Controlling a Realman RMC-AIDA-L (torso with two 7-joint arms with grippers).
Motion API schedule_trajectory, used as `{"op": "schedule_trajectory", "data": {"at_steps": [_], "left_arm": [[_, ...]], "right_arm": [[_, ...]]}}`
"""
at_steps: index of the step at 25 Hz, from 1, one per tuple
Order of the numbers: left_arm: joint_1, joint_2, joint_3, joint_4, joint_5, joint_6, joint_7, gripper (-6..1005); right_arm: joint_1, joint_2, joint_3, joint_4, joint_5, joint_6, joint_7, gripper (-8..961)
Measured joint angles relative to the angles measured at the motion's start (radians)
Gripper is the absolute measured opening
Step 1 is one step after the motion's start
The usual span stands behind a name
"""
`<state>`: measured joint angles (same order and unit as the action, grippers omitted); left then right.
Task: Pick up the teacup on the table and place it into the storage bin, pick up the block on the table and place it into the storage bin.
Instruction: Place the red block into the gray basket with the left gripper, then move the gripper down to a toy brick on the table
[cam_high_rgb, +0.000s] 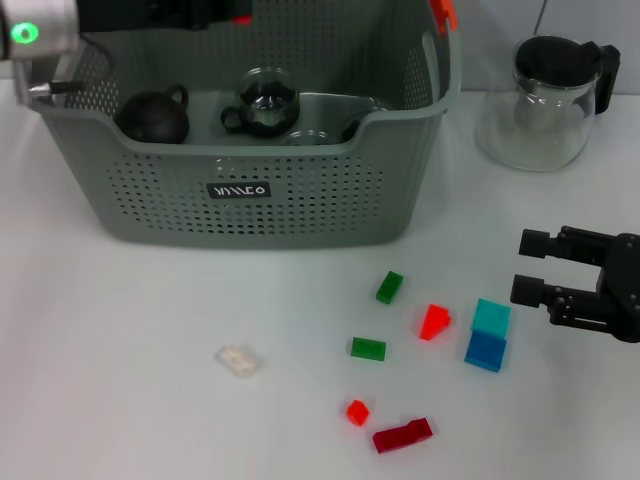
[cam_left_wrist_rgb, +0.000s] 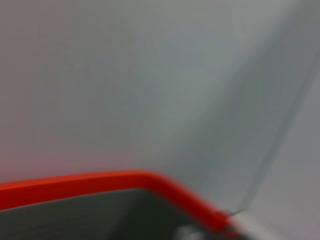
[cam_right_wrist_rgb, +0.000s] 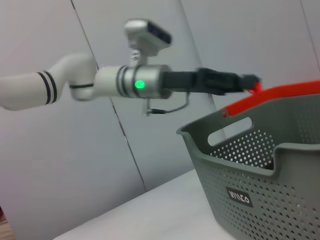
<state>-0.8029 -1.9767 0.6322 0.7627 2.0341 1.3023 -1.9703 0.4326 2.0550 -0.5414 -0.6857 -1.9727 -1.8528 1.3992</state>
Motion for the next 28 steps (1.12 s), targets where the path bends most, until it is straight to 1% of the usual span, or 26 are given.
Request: {"op": "schedule_trajectory", "data": {"at_steps": [2,5,8,12,14,16,17,19,20,21,23,25,26,28], "left_arm": [[-0.001,-0.014,0.076,0.025,0.034,-0.091,-0.042,203],[-0.008,-0.020,0.151,0.025,0.071,-0.142,-0.070,205],[-0.012,-0.030,0.171,0.025,0.104,-0.194,-0.125,207],[-0.011,-0.032,0.182,0.039,0.139,-0.202,-0.151,209],[0.000,-0.036,0.173,0.059,0.129,-0.196,-0.153,269],[0.028,-0.051,0.158,0.103,0.101,-0.185,-0.146,329],[0.056,-0.064,0.152,0.147,0.067,-0.169,-0.130,359],[0.125,-0.093,0.145,0.231,-0.021,-0.128,-0.084,419],[0.167,-0.111,0.138,0.266,-0.084,-0.101,-0.045,449],[0.200,-0.124,0.132,0.292,-0.135,-0.081,-0.012,496],[0.268,-0.154,0.127,0.329,-0.246,-0.039,0.072,590],[0.347,-0.184,0.128,0.354,-0.293,0.005,0.116,684],[0.347,-0.184,0.128,0.354,-0.293,0.005,0.116,706],[0.387,-0.189,0.119,0.344,-0.272,0.068,0.116,750]], "right_arm": [[0.001,0.000,0.000,0.000,0.000,0.000,0.000,744],[0.002,0.001,0.000,0.000,0.000,0.000,0.000,744],[0.003,0.001,0.000,0.000,0.000,0.000,0.000,744],[0.003,0.001,0.000,0.000,0.000,-0.001,0.000,744],[0.003,0.001,0.000,0.000,0.000,-0.002,0.000,744],[0.003,0.002,0.000,0.000,0.000,-0.002,0.000,744],[0.003,0.002,0.000,0.000,0.000,-0.003,0.000,744],[0.002,0.002,0.000,0.000,0.000,-0.005,-0.001,744],[0.001,0.002,0.000,0.000,0.000,-0.007,-0.006,744],[0.000,0.002,0.000,0.000,0.000,-0.009,-0.015,744],[-0.002,0.002,0.000,0.001,0.000,-0.010,-0.042,744],[-0.004,0.002,-0.001,0.011,0.000,-0.019,-0.095,745],[-0.004,0.002,-0.001,0.011,0.000,-0.019,-0.095,745],[-0.006,0.002,0.001,0.022,0.000,-0.031,-0.140,745]]}}
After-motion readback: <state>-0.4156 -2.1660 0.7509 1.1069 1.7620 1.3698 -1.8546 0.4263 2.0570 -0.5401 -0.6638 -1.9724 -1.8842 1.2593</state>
